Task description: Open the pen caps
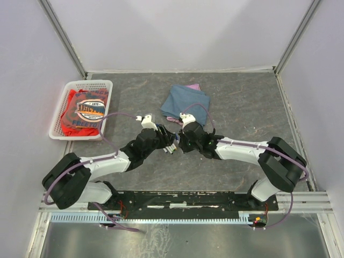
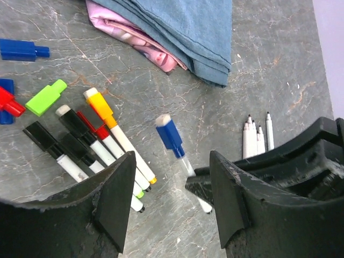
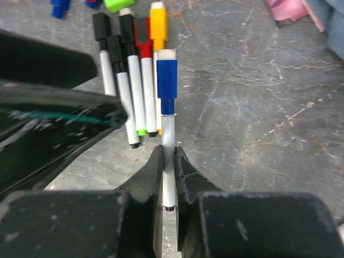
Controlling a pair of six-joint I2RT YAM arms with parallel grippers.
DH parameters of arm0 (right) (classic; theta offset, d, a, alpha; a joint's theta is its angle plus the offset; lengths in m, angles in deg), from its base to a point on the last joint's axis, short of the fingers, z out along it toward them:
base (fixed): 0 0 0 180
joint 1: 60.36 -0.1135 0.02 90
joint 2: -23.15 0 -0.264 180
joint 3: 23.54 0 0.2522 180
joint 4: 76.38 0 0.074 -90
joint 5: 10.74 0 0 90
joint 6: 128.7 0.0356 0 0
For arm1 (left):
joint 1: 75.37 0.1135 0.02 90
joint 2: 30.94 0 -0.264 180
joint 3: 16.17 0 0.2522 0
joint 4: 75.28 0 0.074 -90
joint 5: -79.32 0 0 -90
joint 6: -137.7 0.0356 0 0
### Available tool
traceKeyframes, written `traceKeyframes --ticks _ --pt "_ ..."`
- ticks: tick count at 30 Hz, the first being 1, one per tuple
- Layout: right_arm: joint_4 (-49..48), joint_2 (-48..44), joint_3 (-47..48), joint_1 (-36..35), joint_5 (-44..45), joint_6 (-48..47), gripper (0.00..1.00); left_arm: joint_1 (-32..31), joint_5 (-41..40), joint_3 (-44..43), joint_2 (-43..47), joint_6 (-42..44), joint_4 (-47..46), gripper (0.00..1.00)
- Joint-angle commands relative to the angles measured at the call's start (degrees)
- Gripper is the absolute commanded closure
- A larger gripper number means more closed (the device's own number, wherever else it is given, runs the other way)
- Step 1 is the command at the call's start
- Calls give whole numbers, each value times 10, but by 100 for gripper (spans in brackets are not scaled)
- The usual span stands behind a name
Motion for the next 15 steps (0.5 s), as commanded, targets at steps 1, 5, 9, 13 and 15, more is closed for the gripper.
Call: traceKeyframes --ticks 1,5,9,13,15 --pt "-62 -36 -16 -3 -41 18 99 13 57 -11 -18 -45 -56 36" --pt "-73 -48 -22 -3 -55 25 99 23 72 -7 -31 -60 -72 36" --pt "-86 -50 -26 -3 -74 34 99 33 81 4 -35 -78 -95 36" --pt "-98 -55 -33 -3 -80 39 99 37 83 8 -34 -84 -104 37" --pt "-101 -57 -35 -3 -84 41 99 38 81 10 -34 -86 -105 37"
